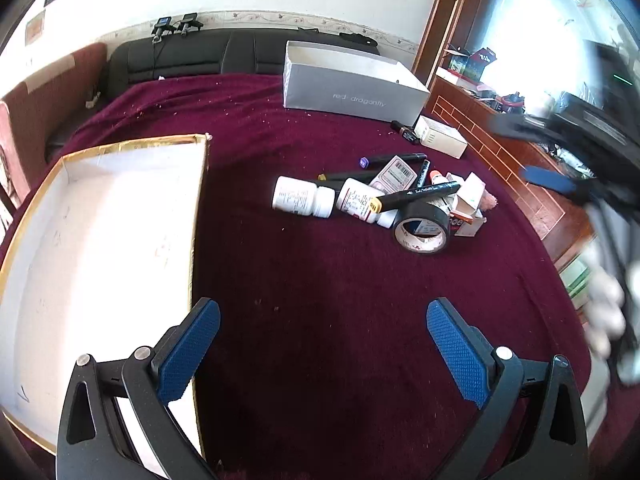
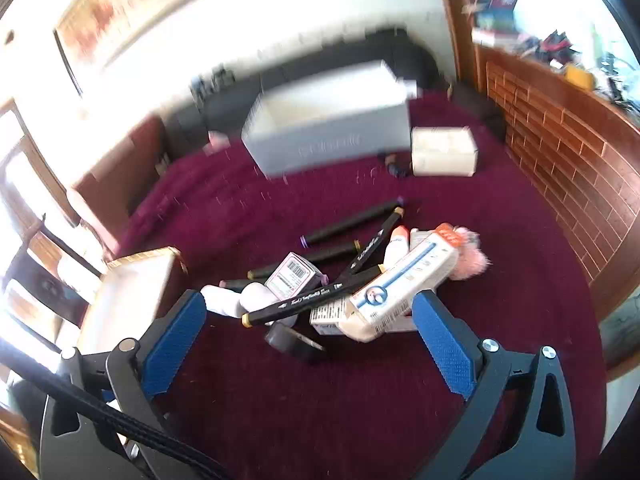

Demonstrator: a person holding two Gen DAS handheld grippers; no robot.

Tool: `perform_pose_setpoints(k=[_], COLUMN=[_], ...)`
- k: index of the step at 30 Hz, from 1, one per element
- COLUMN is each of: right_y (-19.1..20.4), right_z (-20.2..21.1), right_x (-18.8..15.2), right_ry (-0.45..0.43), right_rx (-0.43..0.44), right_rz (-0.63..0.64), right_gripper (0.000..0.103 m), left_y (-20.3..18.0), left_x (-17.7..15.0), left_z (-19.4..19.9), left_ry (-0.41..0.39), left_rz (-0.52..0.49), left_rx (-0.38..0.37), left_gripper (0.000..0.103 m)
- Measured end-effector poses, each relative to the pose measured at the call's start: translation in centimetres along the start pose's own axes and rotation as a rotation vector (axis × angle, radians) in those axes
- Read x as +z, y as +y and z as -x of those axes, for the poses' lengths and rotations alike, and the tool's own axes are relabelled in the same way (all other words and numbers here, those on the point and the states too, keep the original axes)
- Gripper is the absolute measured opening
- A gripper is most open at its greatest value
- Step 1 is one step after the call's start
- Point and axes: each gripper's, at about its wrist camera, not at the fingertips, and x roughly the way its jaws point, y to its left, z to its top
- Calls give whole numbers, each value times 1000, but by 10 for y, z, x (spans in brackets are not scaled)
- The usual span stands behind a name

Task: Organize objects
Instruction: 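Grasp a black marker with the left tool while the right tool grasps the long white box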

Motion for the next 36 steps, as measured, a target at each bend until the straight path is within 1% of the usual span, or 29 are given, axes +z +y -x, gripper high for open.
perform_pose_setpoints(k=[2,5,6,8,9,11,12,14,17,20,22,23,25,26,28,31,33,35,36], right_y=[1,-1,1,2,3,1,2,7,23,34,37,37,32,28,20,3,-17,-34,-46], right_z=[-30,-56,-73,-91,-107,-117,-126,-128,-118,-110,-103,-99,-82,-71,-48,-17,3,16,24], right_x=[17,26,28,29,27,22,16,7,-14,-32,-39,-40,-38,-36,-31,-28,-34,-38,-41], right_ry=[34,77,107,146,185,236,276,309,367,422,440,439,399,370,303,218,162,125,98], right_rx=[60,108,125,134,153,175,204,253,361,440,472,480,500,497,466,392,321,267,217], right_rz=[-41,-107,-126,-145,-155,-171,-179,-166,-127,-116,-125,-131,-143,-145,-132,-113,-126,-147,-163], right_gripper=[103,103,103,103,103,103,103,103,103,103,103,103,103,103,103,103,102,102,102], left_y=[4,7,10,14,17,22,24,29,33,33,31,31,29,27,25,19,13,0,-9], left_x=[-2,-4,-3,-2,-1,2,2,3,3,1,-1,-1,-1,-1,-1,-3,-1,0,1], left_z=[6,15,16,18,18,16,14,10,2,-3,-3,-2,1,2,4,7,7,7,7], left_ry=[-14,-35,-37,-47,-49,-47,-45,-36,-18,-4,-1,-4,-14,-17,-20,-27,-28,-35,-40], left_rz=[-6,-18,-21,-17,-13,-5,-1,13,35,45,44,41,33,31,29,20,0,-50,-84], left_rx=[-1,8,7,-1,-3,-6,-7,-16,-33,-40,-46,-46,-43,-45,-46,-52,-65,-82,-97], left_gripper=[101,101,101,101,101,101,101,101,101,101,101,101,101,101,101,101,101,101,101])
